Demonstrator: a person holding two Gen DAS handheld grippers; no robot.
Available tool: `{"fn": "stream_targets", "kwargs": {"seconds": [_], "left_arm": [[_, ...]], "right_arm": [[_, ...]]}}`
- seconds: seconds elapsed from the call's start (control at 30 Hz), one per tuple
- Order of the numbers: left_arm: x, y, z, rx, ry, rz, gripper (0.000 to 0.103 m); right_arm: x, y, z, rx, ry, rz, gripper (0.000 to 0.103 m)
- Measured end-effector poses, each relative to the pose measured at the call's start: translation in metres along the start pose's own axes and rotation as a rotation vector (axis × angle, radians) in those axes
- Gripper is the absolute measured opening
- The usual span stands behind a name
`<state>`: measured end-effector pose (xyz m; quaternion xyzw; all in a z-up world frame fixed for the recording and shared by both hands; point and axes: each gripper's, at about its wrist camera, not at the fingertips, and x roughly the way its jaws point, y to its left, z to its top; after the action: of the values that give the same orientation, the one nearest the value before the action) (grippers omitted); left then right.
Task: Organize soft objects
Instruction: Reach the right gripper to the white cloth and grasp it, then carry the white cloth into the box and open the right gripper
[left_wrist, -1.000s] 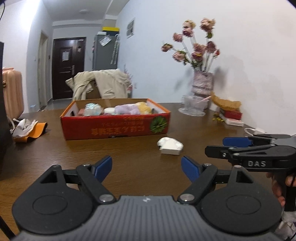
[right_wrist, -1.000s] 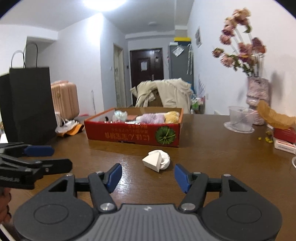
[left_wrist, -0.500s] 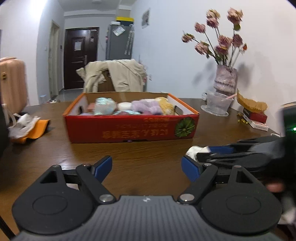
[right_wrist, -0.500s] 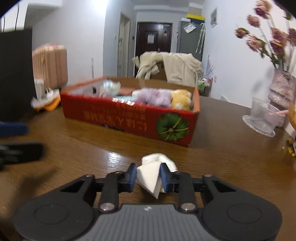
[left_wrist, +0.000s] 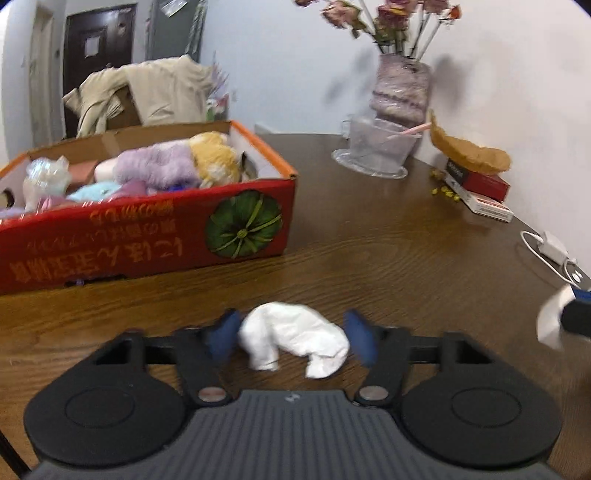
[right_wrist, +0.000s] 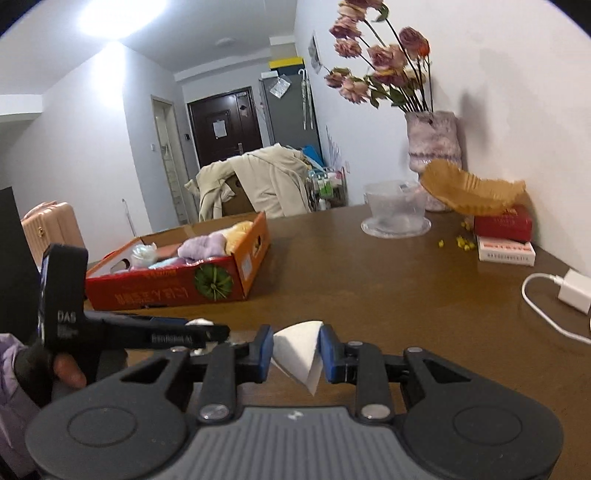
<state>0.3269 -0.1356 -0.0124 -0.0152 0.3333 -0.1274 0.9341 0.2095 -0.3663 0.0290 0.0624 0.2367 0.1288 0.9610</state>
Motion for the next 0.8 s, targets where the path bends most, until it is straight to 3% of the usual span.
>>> {"fn": "stream_targets", "kwargs": {"seconds": [0.1, 0.23, 0.5, 0.67, 0.8], "left_arm": [[-0.004, 0.000, -0.005, 0.002, 0.000, 0.004, 0.027], [-0.025, -0.003, -0.012, 0.000, -0.015, -0.003, 0.022], [-0.100, 0.013, -0.022, -0.028, -0.134, -0.021, 0.022], [-0.119, 0.057, 0.014, -0.053, -0.230, 0.008, 0.023], [-0.112, 0.095, 0.056, -0.079, -0.287, 0.039, 0.023]], "right_arm": [[-0.002, -0.002, -0.002, -0.006, 0.000, 0.016, 0.027], [-0.003, 0.010, -0.002, -0.023, -0.008, 0.046, 0.027], [0.015, 0.045, -0.002, -0.030, 0.013, 0.163, 0.027], [0.058, 0.078, 0.052, -0.055, -0.050, 0.306, 0.028], [0.128, 0.095, 0.100, -0.069, -0.022, 0.305, 0.029]]}}
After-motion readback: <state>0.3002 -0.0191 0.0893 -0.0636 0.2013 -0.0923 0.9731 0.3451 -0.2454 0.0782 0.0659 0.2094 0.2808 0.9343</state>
